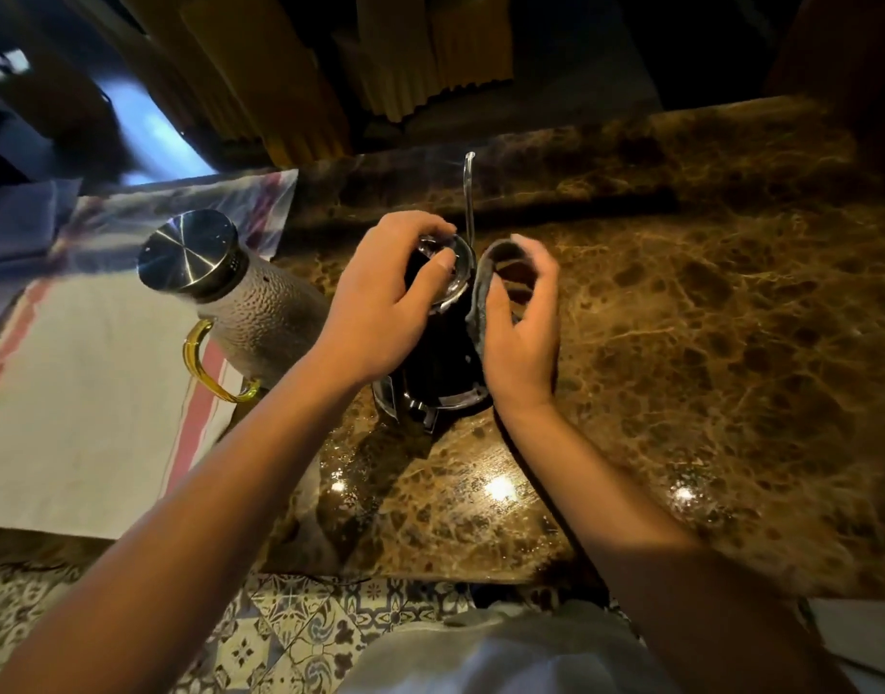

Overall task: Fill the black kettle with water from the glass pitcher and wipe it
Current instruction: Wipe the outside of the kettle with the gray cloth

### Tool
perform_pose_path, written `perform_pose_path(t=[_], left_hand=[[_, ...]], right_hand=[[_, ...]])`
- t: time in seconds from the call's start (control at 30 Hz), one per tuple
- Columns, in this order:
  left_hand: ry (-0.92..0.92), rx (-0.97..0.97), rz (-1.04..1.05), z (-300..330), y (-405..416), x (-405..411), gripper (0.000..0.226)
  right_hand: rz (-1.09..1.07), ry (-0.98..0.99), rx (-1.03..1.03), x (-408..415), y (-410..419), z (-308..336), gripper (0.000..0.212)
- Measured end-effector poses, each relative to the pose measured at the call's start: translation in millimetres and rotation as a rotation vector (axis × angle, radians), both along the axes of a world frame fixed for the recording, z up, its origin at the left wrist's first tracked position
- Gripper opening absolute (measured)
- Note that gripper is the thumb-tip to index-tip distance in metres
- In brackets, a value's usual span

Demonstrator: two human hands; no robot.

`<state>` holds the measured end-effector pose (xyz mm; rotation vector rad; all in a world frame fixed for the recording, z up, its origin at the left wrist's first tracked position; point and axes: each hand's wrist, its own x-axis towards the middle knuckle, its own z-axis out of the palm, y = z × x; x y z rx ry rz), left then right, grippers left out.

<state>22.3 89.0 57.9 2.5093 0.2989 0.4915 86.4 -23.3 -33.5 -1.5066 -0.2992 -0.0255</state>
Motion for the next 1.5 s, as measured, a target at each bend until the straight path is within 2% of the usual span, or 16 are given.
perform_pose_path(t=[0.1,0.2,0.4,0.5,0.63,0.73,0.87,0.97,1.03,1.1,1.17,1.3,1.4,1.5], left_hand=[[-0.033,-0.016,-0.006,-2,0,1,0.03],[-0.06,-0.026,-0.005,-4,2,3,0.028],[-0.075,0.017,0.107,-9,-8,9,0.03],[-0.083,0.045,0.177,-10,-15,13,0.031],[-0.083,0.025,0.192,-10,-12,13,0.029],[-0.083,0.013,0.192,-10,-11,11,0.026],[-0.068,0.023,0.209,-8,-13,12,0.027],[-0.061,0.03,0.221,-9,-15,13,0.027],[-0.057,0.028,0.237,-11,-17,14,0.027],[-0.073,0.027,0.265,-10,-17,15,0.025],[-0.092,0.0,0.246,-8,-14,14,0.022],[-0.066,-0.026,0.106,-5,-2,13,0.023],[-0.055,-0.027,0.061,-3,4,14,0.023],[-0.035,-0.041,0.042,-2,4,12,0.022]], right_hand=[[-0.02,0.088,0.017,3,9,-2,0.019],[0.058,0.119,0.087,2,4,5,0.022],[-0.012,-0.166,-0.117,-51,14,-11,0.051],[-0.036,-0.184,-0.148,-58,18,-23,0.051],[0.055,-0.236,-0.181,-32,13,-30,0.052],[0.134,-0.089,-0.164,-2,15,-22,0.057],[0.343,0.128,-0.182,37,14,-20,0.063],[0.347,0.201,-0.152,25,4,-31,0.051],[0.233,0.072,-0.16,-1,-1,-39,0.052],[0.156,-0.13,-0.251,-23,-2,-46,0.057],[0.14,-0.277,-0.316,-30,-1,-47,0.063],[0.211,-0.409,-0.276,-4,3,-26,0.07],[0.31,-0.314,-0.242,22,13,-2,0.061],[0.405,0.008,-0.237,45,14,7,0.053]])
